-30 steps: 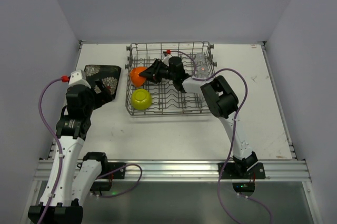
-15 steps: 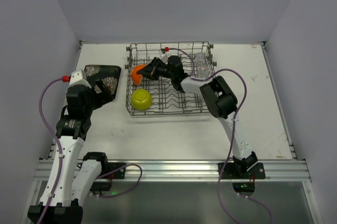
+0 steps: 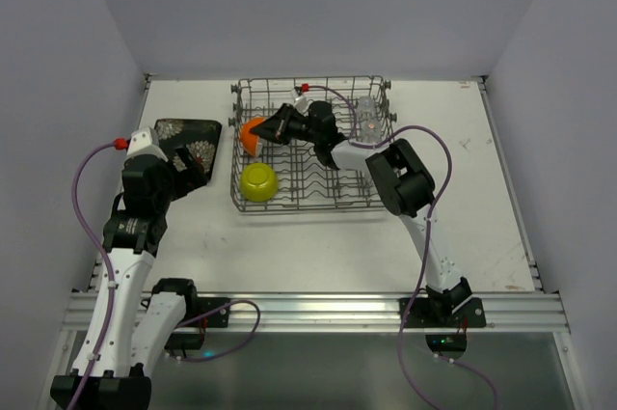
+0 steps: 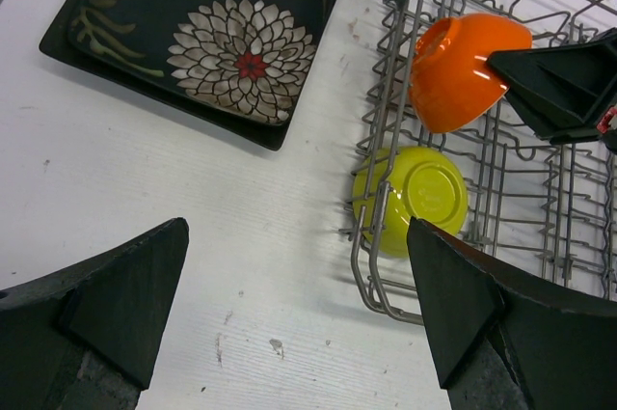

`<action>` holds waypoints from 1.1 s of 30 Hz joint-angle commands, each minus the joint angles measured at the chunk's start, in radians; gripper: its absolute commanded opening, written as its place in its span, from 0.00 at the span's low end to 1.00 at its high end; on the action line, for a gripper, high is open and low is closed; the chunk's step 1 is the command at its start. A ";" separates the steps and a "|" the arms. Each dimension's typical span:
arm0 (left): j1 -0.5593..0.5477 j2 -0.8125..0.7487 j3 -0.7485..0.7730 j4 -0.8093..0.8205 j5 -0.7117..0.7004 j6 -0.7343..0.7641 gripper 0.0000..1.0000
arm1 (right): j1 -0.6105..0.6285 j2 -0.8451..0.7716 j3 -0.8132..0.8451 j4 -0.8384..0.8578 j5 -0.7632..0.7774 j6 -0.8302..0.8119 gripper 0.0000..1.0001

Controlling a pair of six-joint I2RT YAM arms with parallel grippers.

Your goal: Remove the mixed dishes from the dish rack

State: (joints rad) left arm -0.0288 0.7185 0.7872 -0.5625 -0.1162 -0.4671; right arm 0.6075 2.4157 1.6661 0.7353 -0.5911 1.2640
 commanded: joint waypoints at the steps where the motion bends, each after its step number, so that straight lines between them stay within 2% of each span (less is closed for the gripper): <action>1: -0.008 -0.010 -0.008 0.046 0.001 0.027 1.00 | -0.008 -0.082 0.020 0.119 -0.026 -0.058 0.00; 8: -0.008 -0.017 -0.006 0.049 -0.010 0.024 1.00 | -0.009 -0.209 -0.034 0.105 -0.073 -0.199 0.00; 12: -0.008 -0.022 0.001 0.053 -0.014 0.016 1.00 | -0.006 -0.341 -0.094 -0.003 -0.082 -0.375 0.00; 17: -0.008 -0.010 0.030 0.066 0.018 -0.005 1.00 | 0.032 -0.571 -0.267 -0.219 -0.041 -0.730 0.00; 18: -0.008 -0.005 0.058 0.065 0.035 -0.017 1.00 | 0.047 -0.654 -0.296 -0.287 -0.015 -0.874 0.00; 19: -0.008 0.005 0.075 0.069 0.086 -0.022 1.00 | 0.069 -0.696 -0.304 -0.435 0.019 -0.952 0.00; 21: -0.008 0.022 0.130 0.079 0.153 -0.030 1.00 | 0.150 -0.769 -0.321 -0.577 0.175 -1.172 0.00; 24: -0.008 0.073 0.231 0.081 0.280 -0.034 1.00 | 0.251 -0.921 -0.417 -0.733 0.328 -1.331 0.00; 25: -0.008 0.100 0.257 0.081 0.358 -0.034 1.00 | 0.279 -0.994 -0.437 -0.836 0.365 -1.356 0.00; 28: -0.008 0.148 0.349 0.081 0.510 -0.042 1.00 | 0.411 -1.130 -0.534 -0.916 0.548 -1.463 0.00; 33: -0.019 0.196 0.435 0.084 0.630 -0.048 1.00 | 0.501 -1.188 -0.526 -1.097 0.612 -1.479 0.00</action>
State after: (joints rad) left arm -0.0326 0.8951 1.1683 -0.4957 0.3458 -0.5049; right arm 1.0950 1.2530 1.1267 -0.2249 -0.1310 -0.1120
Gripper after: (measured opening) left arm 0.997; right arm 0.066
